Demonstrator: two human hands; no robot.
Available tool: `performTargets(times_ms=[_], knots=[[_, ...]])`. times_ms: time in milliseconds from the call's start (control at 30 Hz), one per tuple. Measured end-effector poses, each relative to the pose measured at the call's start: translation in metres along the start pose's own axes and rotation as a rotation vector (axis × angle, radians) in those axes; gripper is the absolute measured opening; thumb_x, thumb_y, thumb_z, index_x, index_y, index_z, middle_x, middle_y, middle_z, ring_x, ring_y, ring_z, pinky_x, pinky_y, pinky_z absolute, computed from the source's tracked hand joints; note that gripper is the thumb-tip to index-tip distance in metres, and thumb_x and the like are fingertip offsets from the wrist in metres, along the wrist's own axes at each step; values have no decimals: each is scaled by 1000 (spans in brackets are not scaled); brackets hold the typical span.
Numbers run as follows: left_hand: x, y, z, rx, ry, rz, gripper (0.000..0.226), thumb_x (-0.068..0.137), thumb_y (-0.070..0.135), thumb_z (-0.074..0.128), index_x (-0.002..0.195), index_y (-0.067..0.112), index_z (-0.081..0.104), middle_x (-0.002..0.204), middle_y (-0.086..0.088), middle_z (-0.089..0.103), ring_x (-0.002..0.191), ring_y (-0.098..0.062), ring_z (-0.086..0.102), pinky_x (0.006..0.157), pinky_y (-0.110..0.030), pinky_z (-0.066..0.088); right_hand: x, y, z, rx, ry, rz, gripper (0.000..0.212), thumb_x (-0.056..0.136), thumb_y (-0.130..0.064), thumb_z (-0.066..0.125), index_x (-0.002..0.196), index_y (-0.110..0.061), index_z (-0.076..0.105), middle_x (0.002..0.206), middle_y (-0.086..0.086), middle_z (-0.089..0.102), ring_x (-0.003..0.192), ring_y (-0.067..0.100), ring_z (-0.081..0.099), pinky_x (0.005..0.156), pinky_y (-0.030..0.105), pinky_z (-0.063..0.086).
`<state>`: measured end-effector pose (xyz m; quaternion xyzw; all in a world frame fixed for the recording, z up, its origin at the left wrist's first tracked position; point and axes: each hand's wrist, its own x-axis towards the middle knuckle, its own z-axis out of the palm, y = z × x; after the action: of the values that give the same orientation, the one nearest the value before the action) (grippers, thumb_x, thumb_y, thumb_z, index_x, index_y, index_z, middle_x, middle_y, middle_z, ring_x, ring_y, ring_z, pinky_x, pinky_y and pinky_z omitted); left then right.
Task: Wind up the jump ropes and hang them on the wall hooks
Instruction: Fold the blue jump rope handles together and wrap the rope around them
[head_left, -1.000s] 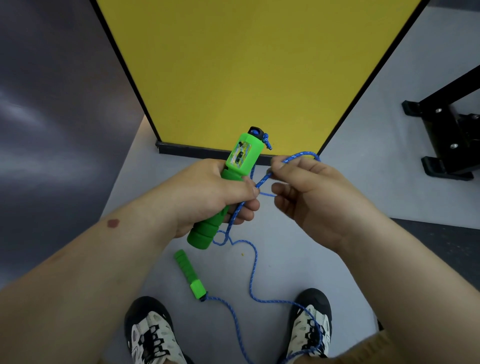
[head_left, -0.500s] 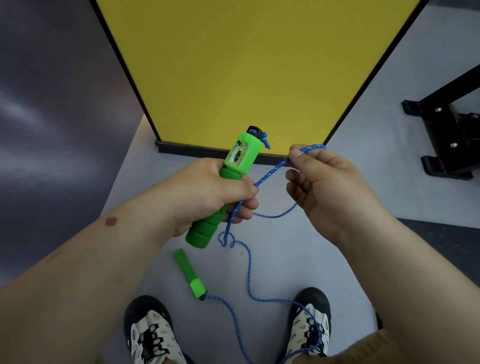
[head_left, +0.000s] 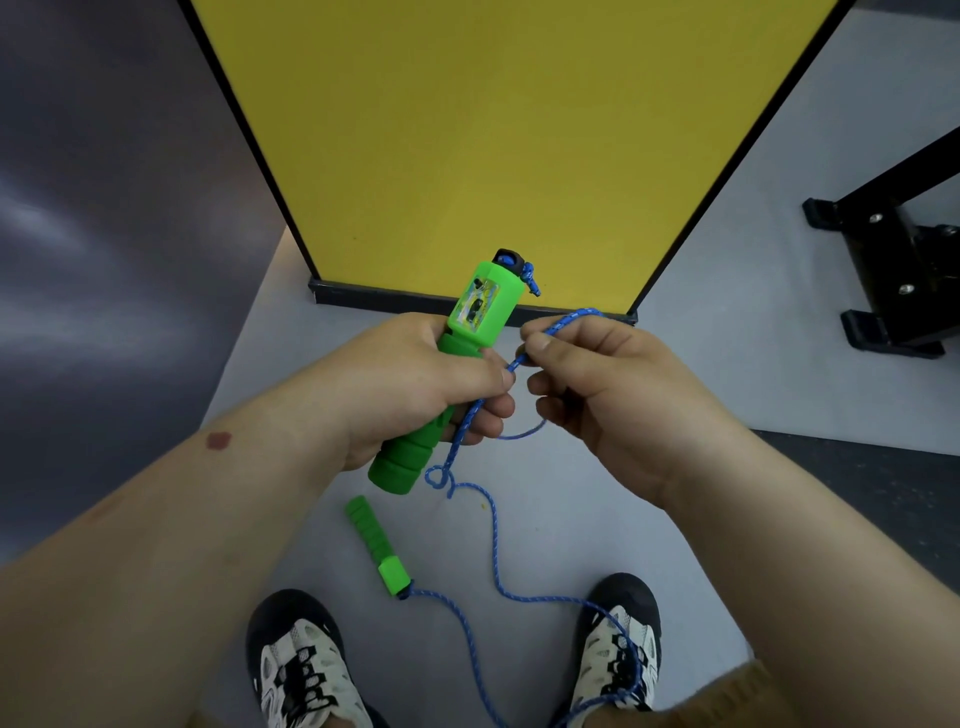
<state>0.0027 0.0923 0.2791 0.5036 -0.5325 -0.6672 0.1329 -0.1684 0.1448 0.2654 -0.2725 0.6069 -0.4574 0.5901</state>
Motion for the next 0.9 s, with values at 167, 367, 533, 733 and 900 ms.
performTargets(times_ms=[167,367,533,733,900], knots=[[1,0,-2,15,-5,1,9,93,14,70,95,6,67,82,-10,76,73,-21,72,80,-41,63,4,-6,-5,133,161,-40,13,94,-14,69,101,-5,72,95,0,70,70,14,60,65,26,52],[1,1,-1,8,-10,2,8,93,13,69,94,7,65,80,-10,75,71,-21,71,79,-40,63,3,-9,-6,174,162,-28,8,94,-19,70,94,-12,73,84,0,69,68,13,61,65,26,52],[0,1,0,24,6,4,9,93,13,68,97,5,66,81,-10,76,71,-19,73,76,-38,63,-4,-1,2,34,-61,32,10,95,-17,66,99,-11,73,89,0,69,67,10,60,66,26,52],[1,1,1,9,6,-1,9,93,14,69,96,6,66,78,-9,76,69,-19,72,74,-36,63,-2,0,1,-29,-14,-20,10,96,-13,65,100,-11,73,90,-2,70,70,10,62,67,25,52],[1,0,-1,-10,4,19,7,93,13,70,91,7,66,79,-11,74,71,-22,71,79,-42,62,2,-6,-4,111,144,-41,9,95,-13,67,98,-8,73,91,-1,70,70,13,61,66,26,52]])
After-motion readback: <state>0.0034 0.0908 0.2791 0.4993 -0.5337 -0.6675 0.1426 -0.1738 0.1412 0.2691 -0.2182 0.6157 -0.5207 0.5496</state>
